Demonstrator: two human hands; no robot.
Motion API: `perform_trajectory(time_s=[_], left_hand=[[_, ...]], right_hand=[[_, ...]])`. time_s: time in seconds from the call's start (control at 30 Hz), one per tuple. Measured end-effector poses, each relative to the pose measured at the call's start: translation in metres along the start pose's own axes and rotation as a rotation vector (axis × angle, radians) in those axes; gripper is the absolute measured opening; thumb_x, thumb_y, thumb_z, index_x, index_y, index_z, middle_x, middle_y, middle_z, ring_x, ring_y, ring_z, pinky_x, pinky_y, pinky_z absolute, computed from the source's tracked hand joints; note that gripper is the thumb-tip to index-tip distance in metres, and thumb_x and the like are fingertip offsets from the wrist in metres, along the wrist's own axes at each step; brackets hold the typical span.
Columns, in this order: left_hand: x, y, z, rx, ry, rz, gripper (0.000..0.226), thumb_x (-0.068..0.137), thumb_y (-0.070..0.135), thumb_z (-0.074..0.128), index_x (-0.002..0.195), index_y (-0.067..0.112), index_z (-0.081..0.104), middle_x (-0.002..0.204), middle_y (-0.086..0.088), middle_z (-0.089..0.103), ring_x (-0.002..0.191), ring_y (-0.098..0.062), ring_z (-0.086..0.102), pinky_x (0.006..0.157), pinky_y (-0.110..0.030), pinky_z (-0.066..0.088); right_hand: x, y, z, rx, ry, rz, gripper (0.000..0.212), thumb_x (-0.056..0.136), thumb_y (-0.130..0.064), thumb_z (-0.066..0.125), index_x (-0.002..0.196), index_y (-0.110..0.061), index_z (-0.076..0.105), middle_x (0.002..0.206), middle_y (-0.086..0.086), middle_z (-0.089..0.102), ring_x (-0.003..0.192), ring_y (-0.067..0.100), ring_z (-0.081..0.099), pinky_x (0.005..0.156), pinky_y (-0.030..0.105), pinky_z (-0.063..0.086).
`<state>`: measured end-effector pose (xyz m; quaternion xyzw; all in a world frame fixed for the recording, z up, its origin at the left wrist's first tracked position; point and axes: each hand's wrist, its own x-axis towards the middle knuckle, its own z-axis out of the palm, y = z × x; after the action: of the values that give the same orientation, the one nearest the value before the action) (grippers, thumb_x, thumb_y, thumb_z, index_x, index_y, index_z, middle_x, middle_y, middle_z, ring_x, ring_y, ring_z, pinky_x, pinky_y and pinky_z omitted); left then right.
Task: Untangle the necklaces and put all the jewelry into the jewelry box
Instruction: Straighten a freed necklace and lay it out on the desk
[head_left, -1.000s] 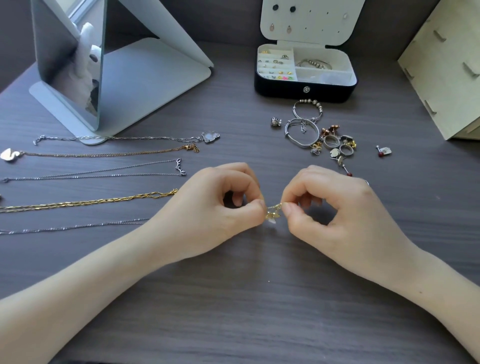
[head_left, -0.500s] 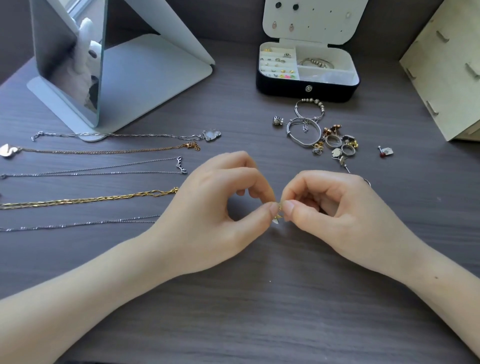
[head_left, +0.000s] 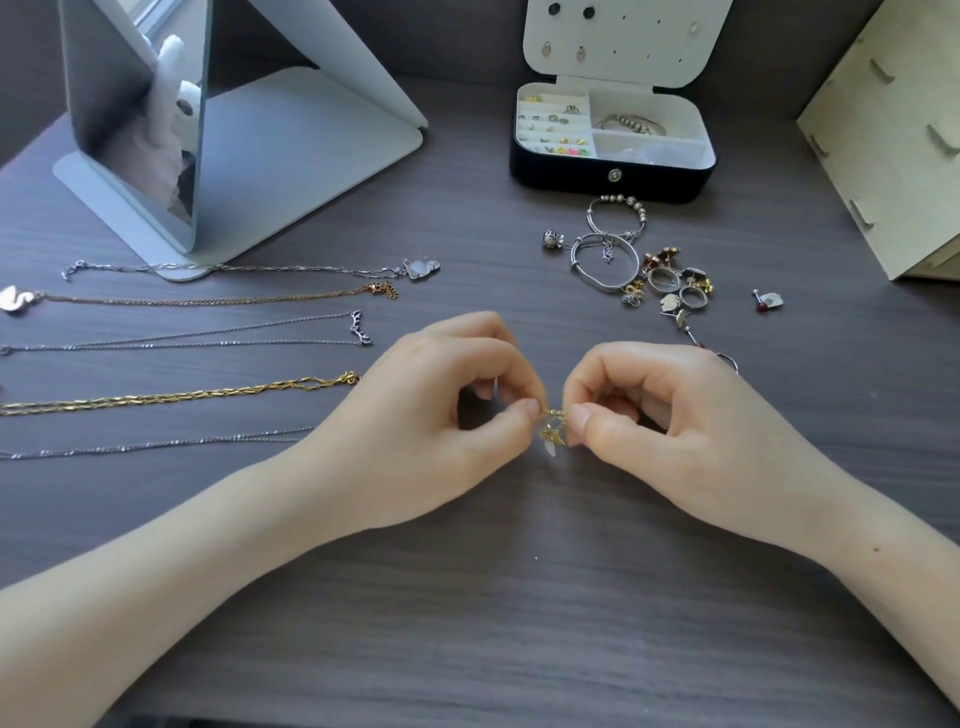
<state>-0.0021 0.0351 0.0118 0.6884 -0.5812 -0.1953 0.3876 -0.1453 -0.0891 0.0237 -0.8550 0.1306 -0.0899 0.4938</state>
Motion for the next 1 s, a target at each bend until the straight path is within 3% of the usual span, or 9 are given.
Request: perform_trajectory(time_s=[0.2, 0.4, 0.57, 0.7, 0.83, 1.0], left_hand=[[-0.0003, 0.0029, -0.0007, -0.055, -0.030, 0.021, 0.019, 0.077, 0.036, 0.055, 0.079, 0.024, 0.069, 0.081, 0.007, 0.053, 0.077, -0.013, 0.050, 0.066, -0.019, 0.038], [0.0003, 0.0026, 0.0012, -0.106, -0.057, 0.006, 0.013, 0.075, 0.037, 0.055, 0.071, 0.028, 0.064, 0.077, 0.007, 0.053, 0.073, -0.009, 0.048, 0.064, -0.016, 0.036], [0.0005, 0.0016, -0.0009, -0.210, -0.104, -0.070, 0.015, 0.074, 0.040, 0.055, 0.067, 0.029, 0.063, 0.077, 0.002, 0.055, 0.069, -0.009, 0.048, 0.065, -0.016, 0.035], [0.0010, 0.0016, -0.0020, -0.285, -0.130, -0.119, 0.015, 0.073, 0.041, 0.060, 0.069, 0.027, 0.064, 0.075, 0.007, 0.055, 0.066, -0.007, 0.045, 0.064, -0.016, 0.035], [0.0015, 0.0031, -0.0026, -0.325, -0.115, -0.153, 0.009, 0.077, 0.030, 0.064, 0.069, 0.027, 0.067, 0.069, 0.013, 0.054, 0.062, -0.005, 0.043, 0.060, -0.015, 0.034], [0.0012, 0.0025, -0.0021, -0.295, -0.116, -0.148, 0.012, 0.077, 0.037, 0.064, 0.071, 0.027, 0.068, 0.071, 0.010, 0.055, 0.063, -0.005, 0.045, 0.061, -0.019, 0.036]], right_hand=[[0.0007, -0.0006, -0.0006, 0.030, -0.025, -0.004, 0.012, 0.081, -0.016, 0.055, 0.070, -0.017, 0.061, 0.065, -0.004, 0.061, 0.056, 0.000, 0.050, 0.057, 0.009, 0.037], [0.0008, -0.0002, -0.0010, -0.036, -0.038, -0.036, 0.012, 0.080, -0.017, 0.056, 0.069, -0.020, 0.060, 0.061, -0.014, 0.055, 0.056, 0.000, 0.047, 0.056, 0.008, 0.036], [0.0014, 0.0017, -0.0051, -0.329, 0.069, -0.146, 0.010, 0.079, -0.029, 0.050, 0.072, -0.025, 0.055, 0.064, -0.013, 0.051, 0.066, 0.002, 0.048, 0.062, 0.009, 0.035], [0.0008, 0.0000, -0.0089, -0.296, 0.094, -0.165, 0.008, 0.082, -0.016, 0.057, 0.080, -0.020, 0.063, 0.068, -0.019, 0.053, 0.070, -0.002, 0.049, 0.067, 0.007, 0.035], [-0.0009, -0.0006, -0.0067, -0.292, 0.073, -0.168, 0.014, 0.082, -0.028, 0.056, 0.081, -0.022, 0.069, 0.066, -0.015, 0.055, 0.068, 0.000, 0.052, 0.064, 0.008, 0.035], [-0.0005, 0.0013, -0.0026, -0.321, 0.095, -0.192, 0.018, 0.080, -0.032, 0.055, 0.074, -0.023, 0.069, 0.062, -0.020, 0.054, 0.062, 0.005, 0.052, 0.059, 0.010, 0.035]])
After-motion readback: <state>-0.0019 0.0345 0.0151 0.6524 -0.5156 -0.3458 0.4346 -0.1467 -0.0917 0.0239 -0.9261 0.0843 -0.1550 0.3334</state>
